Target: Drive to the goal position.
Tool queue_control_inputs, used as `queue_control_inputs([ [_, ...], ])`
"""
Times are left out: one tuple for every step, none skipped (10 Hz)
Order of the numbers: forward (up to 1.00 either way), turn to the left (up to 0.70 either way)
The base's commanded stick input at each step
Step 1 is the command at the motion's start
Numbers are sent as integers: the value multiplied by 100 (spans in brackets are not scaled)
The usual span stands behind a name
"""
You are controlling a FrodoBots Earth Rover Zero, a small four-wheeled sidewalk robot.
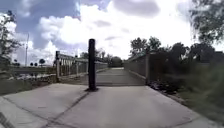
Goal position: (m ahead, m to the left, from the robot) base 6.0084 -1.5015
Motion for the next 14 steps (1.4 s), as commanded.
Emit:
queue_control_inputs([
  [100, 0],
  [100, 0],
  [100, 0],
  [100, 0],
  [100, 0],
  [100, 0],
  [100, 0],
  [100, 0],
  [100, 0],
  [100, 0],
  [100, 0],
  [100, 0],
  [100, 0],
  [100, 0],
])
